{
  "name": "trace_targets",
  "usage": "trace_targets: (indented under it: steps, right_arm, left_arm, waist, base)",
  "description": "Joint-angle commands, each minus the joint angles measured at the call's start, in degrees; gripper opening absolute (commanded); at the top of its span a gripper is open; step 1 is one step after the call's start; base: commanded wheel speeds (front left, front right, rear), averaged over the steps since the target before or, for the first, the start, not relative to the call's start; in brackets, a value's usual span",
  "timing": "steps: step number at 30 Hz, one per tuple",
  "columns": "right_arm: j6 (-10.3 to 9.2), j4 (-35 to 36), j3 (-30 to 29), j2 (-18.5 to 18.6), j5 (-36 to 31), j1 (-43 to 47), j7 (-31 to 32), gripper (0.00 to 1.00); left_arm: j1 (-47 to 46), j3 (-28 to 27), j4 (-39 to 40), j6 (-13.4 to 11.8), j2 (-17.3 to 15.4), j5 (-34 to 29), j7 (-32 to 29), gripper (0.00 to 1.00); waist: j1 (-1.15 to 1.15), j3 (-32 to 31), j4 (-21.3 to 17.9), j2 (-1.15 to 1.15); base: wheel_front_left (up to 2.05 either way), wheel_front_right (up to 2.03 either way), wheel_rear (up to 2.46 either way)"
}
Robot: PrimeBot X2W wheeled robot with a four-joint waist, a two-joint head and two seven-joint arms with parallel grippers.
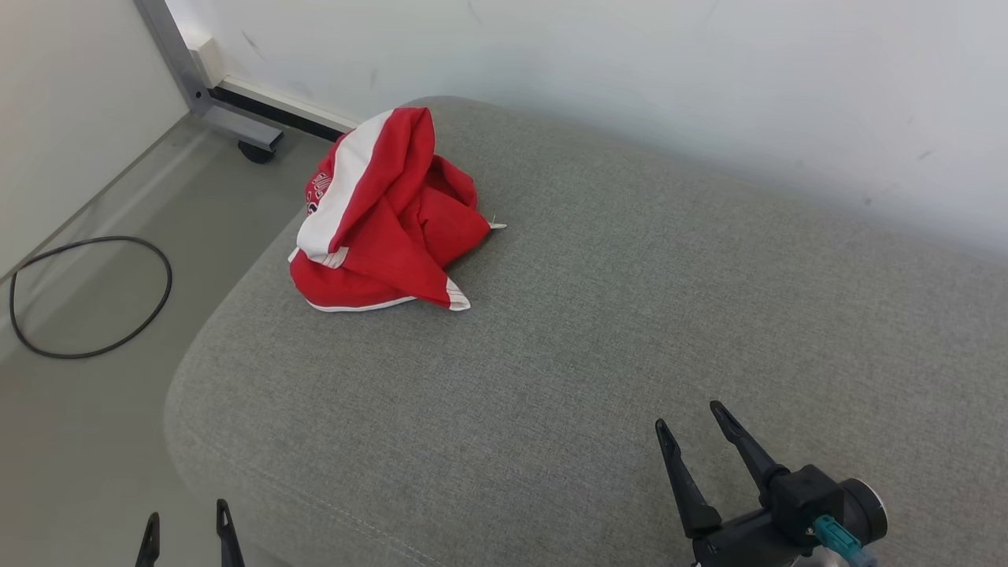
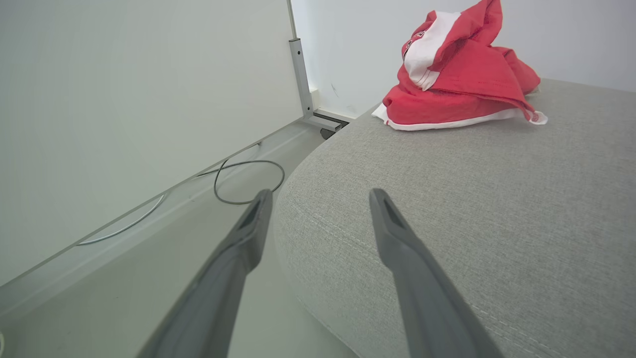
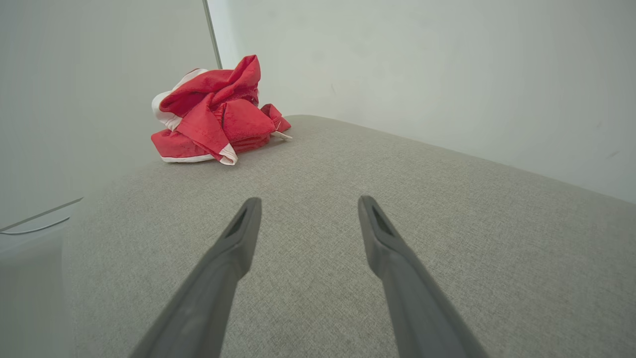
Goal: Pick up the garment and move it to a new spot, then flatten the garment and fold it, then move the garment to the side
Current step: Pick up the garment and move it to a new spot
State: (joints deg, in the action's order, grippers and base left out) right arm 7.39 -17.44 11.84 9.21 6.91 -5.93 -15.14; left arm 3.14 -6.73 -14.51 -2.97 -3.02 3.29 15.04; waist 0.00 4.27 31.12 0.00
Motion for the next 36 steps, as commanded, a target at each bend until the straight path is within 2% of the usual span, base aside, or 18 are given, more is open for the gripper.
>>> trace_targets:
  steps: [1,13,17,24,26,30,36]
  right_arm:
    - [0.19,0.05,-0.11,-0.03,0.21,0.2,-0.01,1.0]
    - [0.19,0.86,-1.59,-0.25,-0.47,1.52,-0.02,1.0]
    - [0.19,1.58,-2.38,0.28,-0.69,2.03,-0.01,1.0]
    - [0.18,3.99,-1.08,3.5,-0.97,-1.45,-0.01,1.0]
    - [0.18,4.4,-0.86,3.96,-0.83,-1.83,-0.01,1.0]
    - [0.18,5.38,-0.9,5.86,-0.4,-3.24,-0.01,1.0]
    - [0.17,6.92,0.4,8.42,0.14,-5.79,-0.01,1.0]
  left_arm:
    - [-0.56,-0.04,-0.16,0.2,0.18,0.23,0.22,1.0]
    - [-1.11,0.59,-1.41,0.8,0.17,1.59,0.21,1.0]
    - [-3.37,1.05,-3.31,2.36,0.13,2.48,0.22,1.0]
    - [-12.01,-1.23,-5.61,6.04,0.06,3.72,0.22,1.0]
    - [-13.42,-1.44,-5.95,6.29,0.1,3.23,0.22,1.0]
    - [-20.83,-2.55,-8.9,7.01,-2.08,1.56,0.21,1.0]
    - [-33.89,-1.98,-17.9,8.35,-7.08,-0.03,0.21,1.0]
  waist:
    - [0.0,-0.09,-0.06,0.0]
    - [0.0,0.23,-0.27,0.0]
    - [0.0,1.41,-0.7,0.0]
    - [0.0,7.83,-5.46,0.0]
    - [0.0,8.8,-6.21,0.0]
    - [0.0,12.03,-8.7,0.0]
    - [0.0,17.14,-13.07,0.0]
  base:
    - [0.0,0.0,0.0]
    - [0.0,0.0,0.0]
    - [0.0,0.0,0.0]
    - [0.0,0.0,0.0]
    - [0.0,0.0,0.0]
    - [0.0,0.0,0.0]
    - [0.0,0.0,0.0]
